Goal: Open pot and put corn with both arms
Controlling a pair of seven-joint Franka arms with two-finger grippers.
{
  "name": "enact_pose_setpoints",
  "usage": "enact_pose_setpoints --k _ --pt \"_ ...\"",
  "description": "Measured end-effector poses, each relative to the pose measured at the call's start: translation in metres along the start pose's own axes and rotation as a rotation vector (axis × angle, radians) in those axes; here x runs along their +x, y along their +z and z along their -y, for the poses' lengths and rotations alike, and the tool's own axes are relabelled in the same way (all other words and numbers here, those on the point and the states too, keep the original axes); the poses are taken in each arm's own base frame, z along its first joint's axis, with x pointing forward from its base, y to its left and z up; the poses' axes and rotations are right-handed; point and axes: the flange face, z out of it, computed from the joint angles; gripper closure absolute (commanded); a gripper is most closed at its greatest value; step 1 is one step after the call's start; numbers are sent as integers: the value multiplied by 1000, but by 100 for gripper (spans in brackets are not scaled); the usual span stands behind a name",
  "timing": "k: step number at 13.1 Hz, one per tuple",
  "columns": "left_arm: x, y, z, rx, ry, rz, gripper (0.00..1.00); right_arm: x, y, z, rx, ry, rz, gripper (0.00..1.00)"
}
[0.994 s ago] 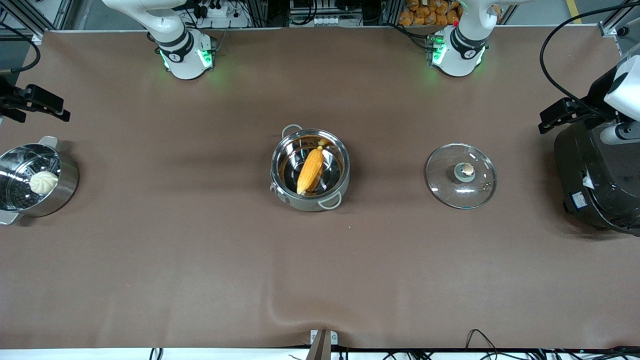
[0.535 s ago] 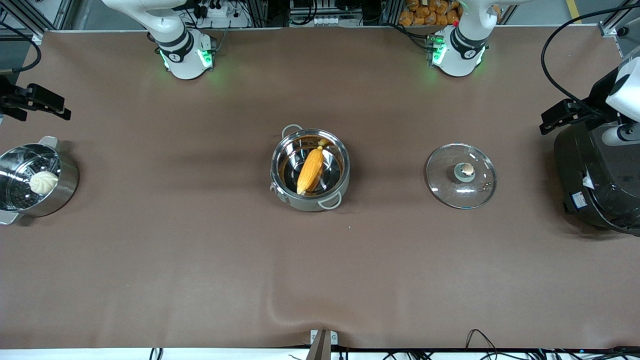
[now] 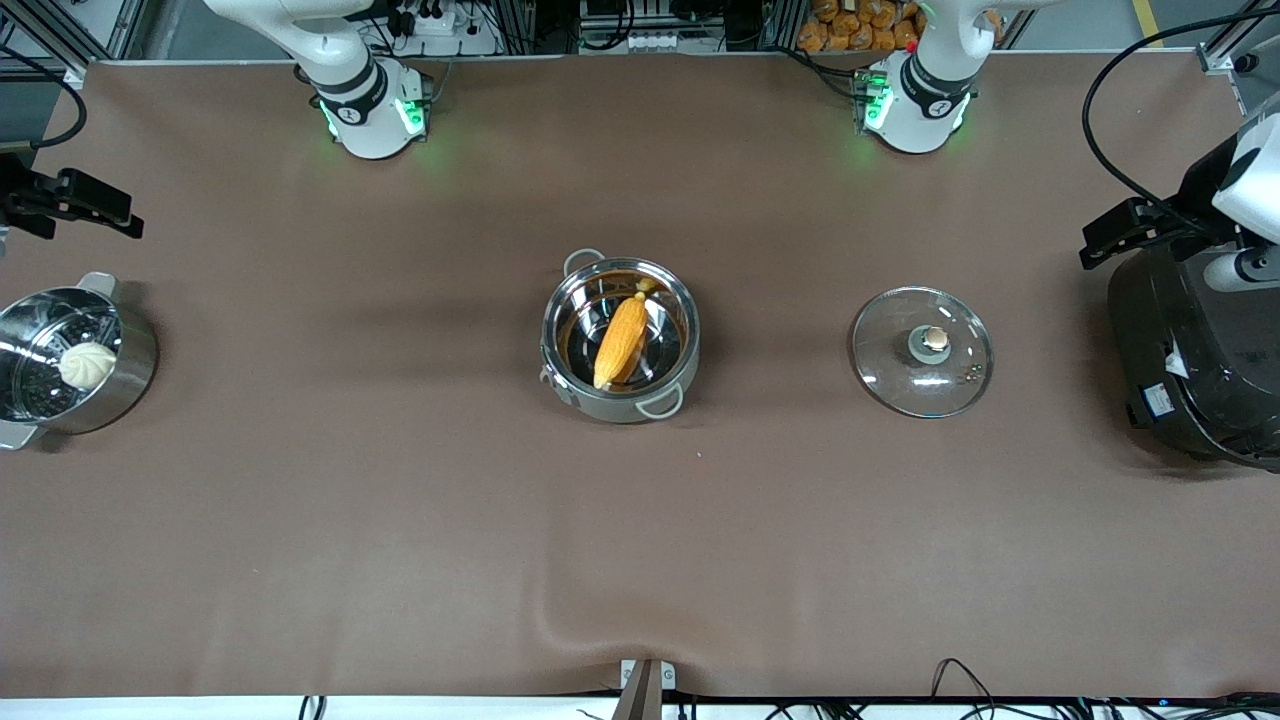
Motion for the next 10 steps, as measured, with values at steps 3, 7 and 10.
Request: enact_pose_setpoints --k 3,7,10 --pt "-3 1 -1 3 2 20 0 2 8 0 -3 3 15 0" --pt "-3 0 0 3 1 20 0 4 11 0 -4 4 18 0" --pt "-3 -1 0 3 0 20 0 4 11 0 -5 3 19 0"
